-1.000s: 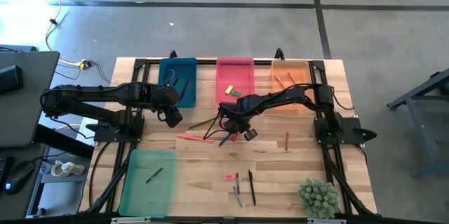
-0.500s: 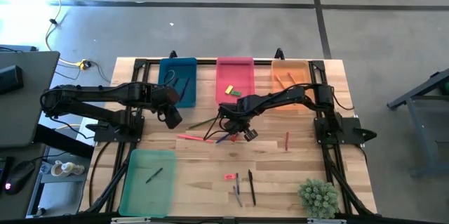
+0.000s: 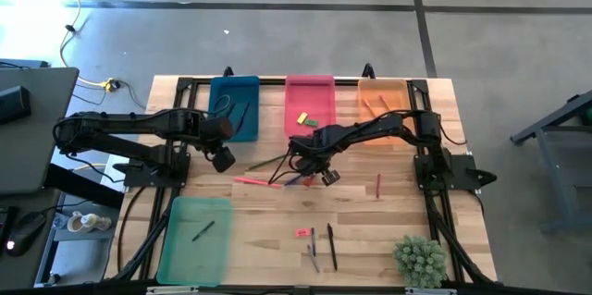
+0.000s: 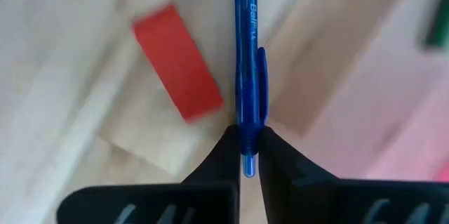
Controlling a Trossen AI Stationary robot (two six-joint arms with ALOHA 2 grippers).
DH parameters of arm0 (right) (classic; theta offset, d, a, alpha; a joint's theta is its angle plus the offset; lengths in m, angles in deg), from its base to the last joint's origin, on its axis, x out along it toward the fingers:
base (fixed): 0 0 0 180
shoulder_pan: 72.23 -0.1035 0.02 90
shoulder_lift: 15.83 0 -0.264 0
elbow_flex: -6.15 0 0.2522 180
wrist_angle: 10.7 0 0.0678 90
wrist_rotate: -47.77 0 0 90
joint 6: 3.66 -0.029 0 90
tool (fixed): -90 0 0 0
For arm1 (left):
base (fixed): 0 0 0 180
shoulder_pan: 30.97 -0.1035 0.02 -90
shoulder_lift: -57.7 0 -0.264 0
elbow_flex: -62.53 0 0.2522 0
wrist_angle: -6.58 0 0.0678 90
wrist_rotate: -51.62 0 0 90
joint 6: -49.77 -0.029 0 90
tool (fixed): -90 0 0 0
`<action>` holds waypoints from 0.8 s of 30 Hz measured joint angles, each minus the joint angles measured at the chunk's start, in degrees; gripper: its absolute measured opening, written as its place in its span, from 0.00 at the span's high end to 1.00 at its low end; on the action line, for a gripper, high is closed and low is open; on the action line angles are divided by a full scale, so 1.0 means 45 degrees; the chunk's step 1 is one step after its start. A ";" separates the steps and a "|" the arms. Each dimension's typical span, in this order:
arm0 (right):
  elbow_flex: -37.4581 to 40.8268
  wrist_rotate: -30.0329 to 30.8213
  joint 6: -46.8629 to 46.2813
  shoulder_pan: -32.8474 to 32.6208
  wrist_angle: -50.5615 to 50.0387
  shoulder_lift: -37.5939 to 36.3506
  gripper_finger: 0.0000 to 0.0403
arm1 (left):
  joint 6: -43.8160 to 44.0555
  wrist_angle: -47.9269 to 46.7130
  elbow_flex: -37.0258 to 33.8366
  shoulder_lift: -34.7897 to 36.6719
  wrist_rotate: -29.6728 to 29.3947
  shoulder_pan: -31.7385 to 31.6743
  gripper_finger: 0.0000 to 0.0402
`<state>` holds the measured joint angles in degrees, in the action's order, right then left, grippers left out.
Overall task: Sort crayons/erasers/pens/pencils in bins
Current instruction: Put the blue pen into the blue bin
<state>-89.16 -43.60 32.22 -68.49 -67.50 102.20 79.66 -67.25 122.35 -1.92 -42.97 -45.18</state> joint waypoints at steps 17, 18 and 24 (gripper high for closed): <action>0.0003 0.0361 -0.3143 0.0090 -0.0080 -0.1621 0.99 | -0.1808 0.0645 -0.0706 0.0092 -0.0076 0.0000 0.43; -0.0007 0.0353 -0.3346 0.0086 -0.0049 -0.1779 0.99 | -0.1935 0.0731 -0.0710 0.0092 -0.0066 0.0000 0.43; -0.0007 0.0336 -0.4733 0.0095 0.0044 -0.2828 0.99 | -0.2926 0.1757 -0.0714 0.0092 0.0026 0.0000 0.43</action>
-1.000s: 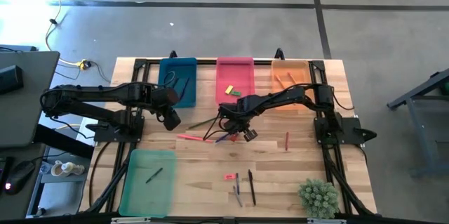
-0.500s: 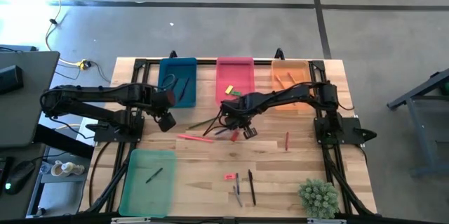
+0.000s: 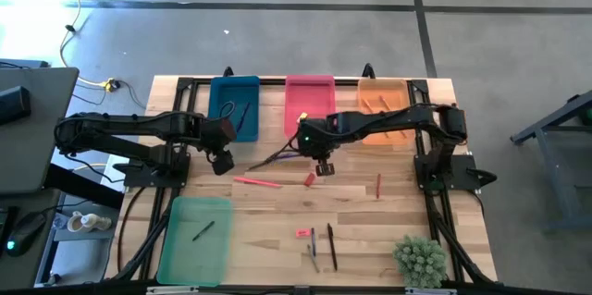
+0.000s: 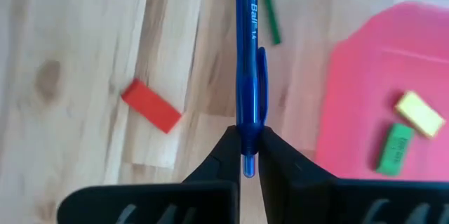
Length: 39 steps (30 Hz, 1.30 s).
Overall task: Sort crayons/erasers/pens/pencils in bins
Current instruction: Put the blue pen into the blue bin
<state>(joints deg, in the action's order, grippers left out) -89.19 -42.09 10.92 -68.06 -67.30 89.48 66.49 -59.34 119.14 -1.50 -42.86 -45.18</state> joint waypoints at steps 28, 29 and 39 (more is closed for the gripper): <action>-0.0024 0.1185 -0.2249 0.1029 0.3621 -0.4706 0.99 | -0.2441 1.3416 0.0000 0.0000 0.1431 -0.1347 0.43; -0.0024 0.1190 -0.2224 0.1030 0.3874 -0.4715 0.99 | -0.2385 1.3708 0.0000 0.0000 0.1426 -0.1387 0.43; -0.0024 0.1177 -0.1801 0.1020 0.6793 -0.4520 0.99 | -0.1418 1.6121 0.0000 0.0000 0.1518 -0.1588 0.43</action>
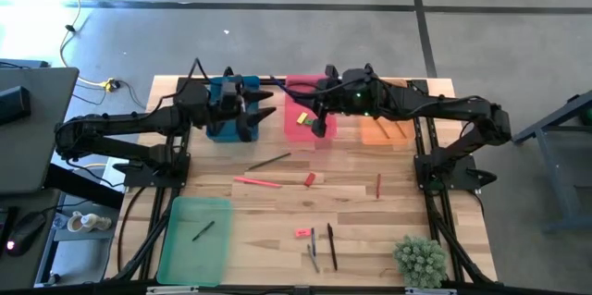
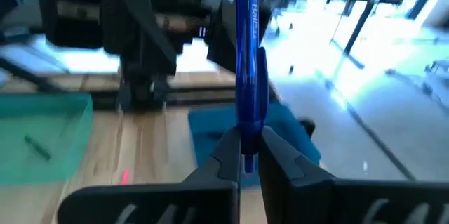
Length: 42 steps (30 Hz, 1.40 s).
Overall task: Sort crayons/erasers/pens/pencils in bins
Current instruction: Put the blue pen into the blue bin
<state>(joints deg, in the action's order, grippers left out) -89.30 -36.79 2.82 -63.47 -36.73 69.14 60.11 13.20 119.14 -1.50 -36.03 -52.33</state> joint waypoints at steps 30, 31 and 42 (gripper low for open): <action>0.0000 -0.0949 -0.0001 0.0318 0.1294 0.1563 0.99 | -0.0066 0.1495 -0.0005 0.0000 -0.1054 -0.0024 0.73; 0.0000 -0.0986 -0.0003 0.0340 0.1277 0.1563 0.99 | -0.0125 0.1495 -0.0005 0.0000 -0.1054 -0.0024 0.76; 0.0000 -0.1070 0.0309 0.0398 0.1064 0.1563 0.88 | -0.0381 0.1382 -0.0005 -0.0015 -0.1348 -0.0024 0.96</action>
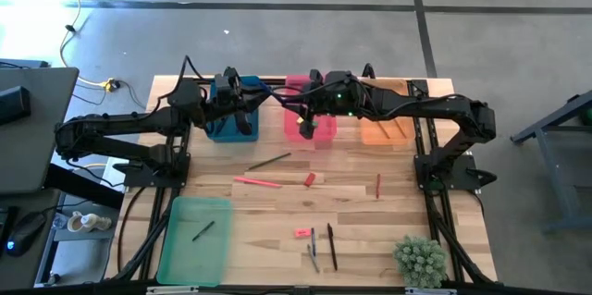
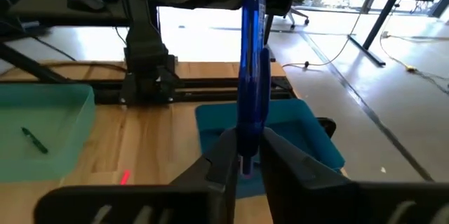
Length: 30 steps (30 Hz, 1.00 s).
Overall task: Sort crayons/erasers/pens/pencils in bins
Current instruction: Put the blue pen into the blue bin
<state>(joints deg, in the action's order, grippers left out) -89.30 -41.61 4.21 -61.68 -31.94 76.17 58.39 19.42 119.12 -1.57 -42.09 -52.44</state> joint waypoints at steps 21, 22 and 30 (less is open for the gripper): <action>0.0000 0.0113 0.0697 0.2185 -0.2002 -0.0112 0.57 | 0.0584 -0.6304 0.0000 0.0000 -0.4799 -0.0958 0.97; 0.0000 0.0141 0.0885 0.2279 -0.2221 -0.0112 0.57 | 0.1069 -0.6933 0.0000 0.0000 -0.4815 -0.1203 0.97; 0.0000 0.0092 0.1711 0.2777 -0.2808 -0.0112 0.57 | 0.4512 -1.0567 0.0000 0.0000 -0.3581 -0.3393 0.97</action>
<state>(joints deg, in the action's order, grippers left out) -89.30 -41.19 11.90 -49.18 -44.58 75.67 78.70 -28.13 119.12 -1.57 -58.21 -67.71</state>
